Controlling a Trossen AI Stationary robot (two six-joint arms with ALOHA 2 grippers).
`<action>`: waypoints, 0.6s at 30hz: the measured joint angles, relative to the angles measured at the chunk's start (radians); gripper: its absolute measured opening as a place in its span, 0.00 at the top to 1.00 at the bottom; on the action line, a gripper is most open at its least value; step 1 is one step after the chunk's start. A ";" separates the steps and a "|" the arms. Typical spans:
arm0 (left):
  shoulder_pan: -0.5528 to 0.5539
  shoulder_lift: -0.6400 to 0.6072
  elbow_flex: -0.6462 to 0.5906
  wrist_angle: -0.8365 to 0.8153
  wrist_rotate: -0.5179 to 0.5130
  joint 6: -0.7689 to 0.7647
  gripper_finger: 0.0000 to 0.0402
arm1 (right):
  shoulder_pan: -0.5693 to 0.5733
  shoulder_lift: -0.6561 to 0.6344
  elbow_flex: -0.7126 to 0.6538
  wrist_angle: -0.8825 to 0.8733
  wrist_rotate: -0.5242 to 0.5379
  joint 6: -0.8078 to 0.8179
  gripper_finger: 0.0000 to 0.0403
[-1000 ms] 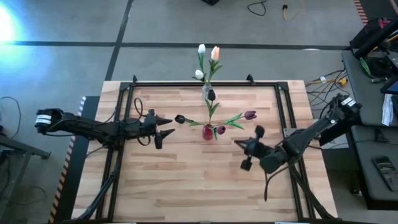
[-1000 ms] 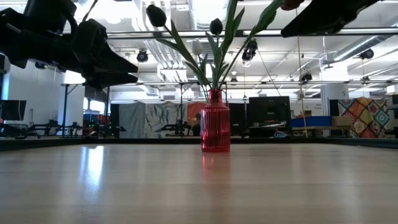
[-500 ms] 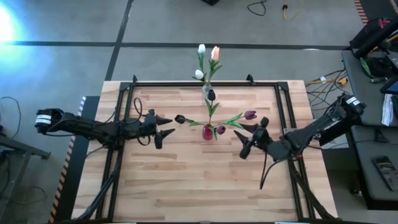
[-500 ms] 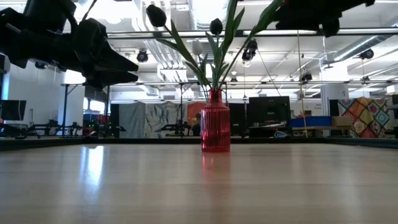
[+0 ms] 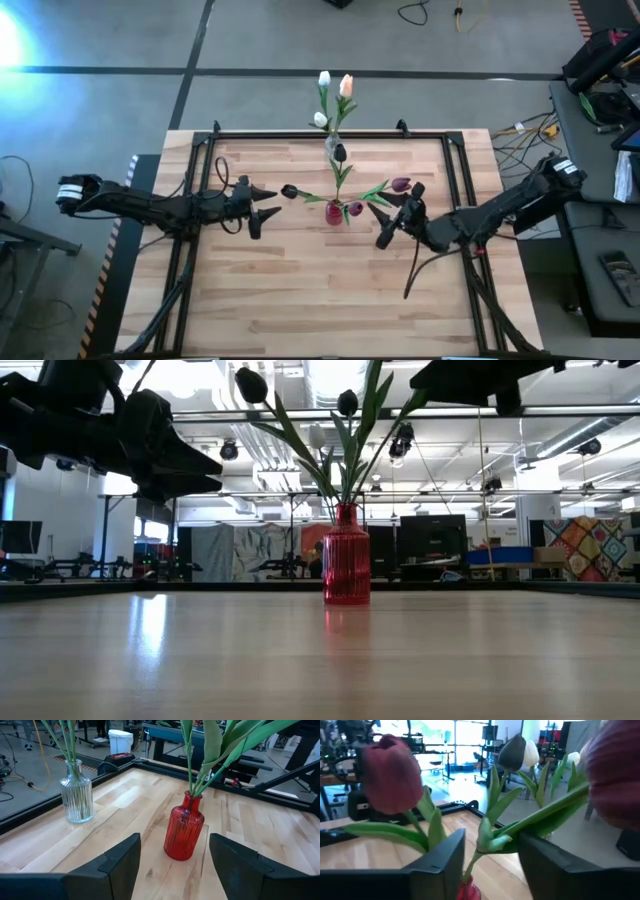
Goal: Sort flowers into vase by color
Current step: Put the red flower into the red vase
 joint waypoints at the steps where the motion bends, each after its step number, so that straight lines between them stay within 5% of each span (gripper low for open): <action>1: 0.000 0.000 0.000 0.000 0.000 0.000 0.45 | -0.008 0.008 0.000 0.013 0.000 -0.003 0.62; 9: 0.000 0.000 0.000 0.000 0.000 0.000 0.45 | -0.042 0.065 0.002 0.114 -0.078 -0.083 0.95; 18: 0.000 0.000 0.000 0.000 0.000 0.000 0.45 | -0.096 0.076 0.002 0.142 -0.183 -0.063 0.97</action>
